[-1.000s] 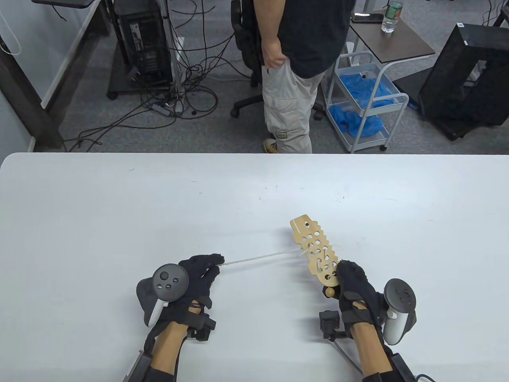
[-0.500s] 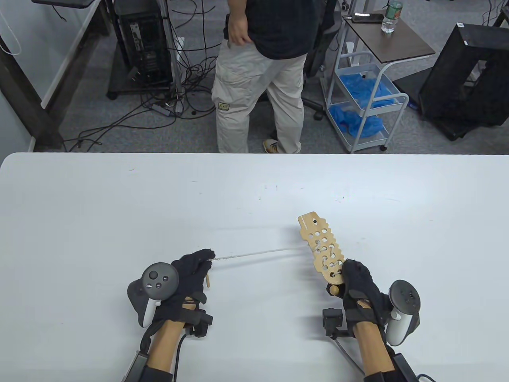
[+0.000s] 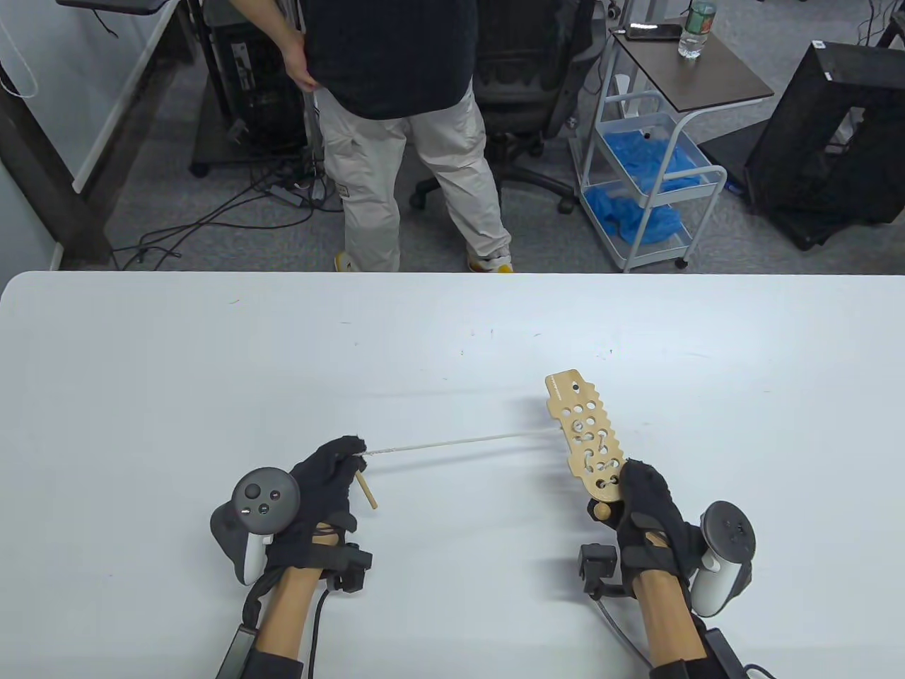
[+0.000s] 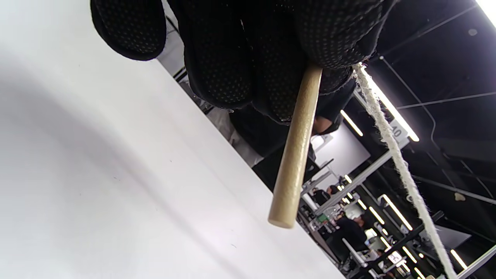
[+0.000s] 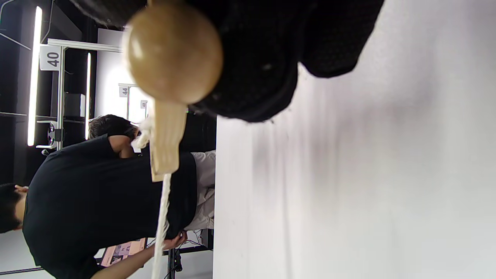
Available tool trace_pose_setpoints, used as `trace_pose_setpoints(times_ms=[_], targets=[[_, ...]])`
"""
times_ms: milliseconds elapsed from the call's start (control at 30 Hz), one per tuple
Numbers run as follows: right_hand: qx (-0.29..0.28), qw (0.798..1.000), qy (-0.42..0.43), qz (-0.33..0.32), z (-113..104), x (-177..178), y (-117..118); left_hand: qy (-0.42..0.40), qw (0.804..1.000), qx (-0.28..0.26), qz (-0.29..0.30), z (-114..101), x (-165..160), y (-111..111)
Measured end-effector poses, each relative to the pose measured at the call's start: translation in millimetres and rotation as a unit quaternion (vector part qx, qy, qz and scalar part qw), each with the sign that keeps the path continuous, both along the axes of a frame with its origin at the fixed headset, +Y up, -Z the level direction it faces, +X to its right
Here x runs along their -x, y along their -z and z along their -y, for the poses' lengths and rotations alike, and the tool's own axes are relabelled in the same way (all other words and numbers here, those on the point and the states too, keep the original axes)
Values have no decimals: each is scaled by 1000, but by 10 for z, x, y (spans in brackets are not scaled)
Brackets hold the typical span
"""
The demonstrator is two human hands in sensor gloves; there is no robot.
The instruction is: Remove rope from all holes on crocodile lacing toy
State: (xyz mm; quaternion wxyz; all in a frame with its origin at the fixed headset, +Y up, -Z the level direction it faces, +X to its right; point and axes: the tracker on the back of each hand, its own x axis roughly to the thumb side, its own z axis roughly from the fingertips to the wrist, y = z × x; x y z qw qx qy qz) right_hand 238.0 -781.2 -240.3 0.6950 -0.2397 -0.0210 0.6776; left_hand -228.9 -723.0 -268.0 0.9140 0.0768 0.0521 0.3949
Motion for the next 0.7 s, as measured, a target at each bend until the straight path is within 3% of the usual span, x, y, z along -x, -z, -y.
trace_pose_setpoints(times_ms=[700], targets=[[0, 999, 37, 21, 5, -49, -28, -21, 999, 7, -23, 4, 102, 3]])
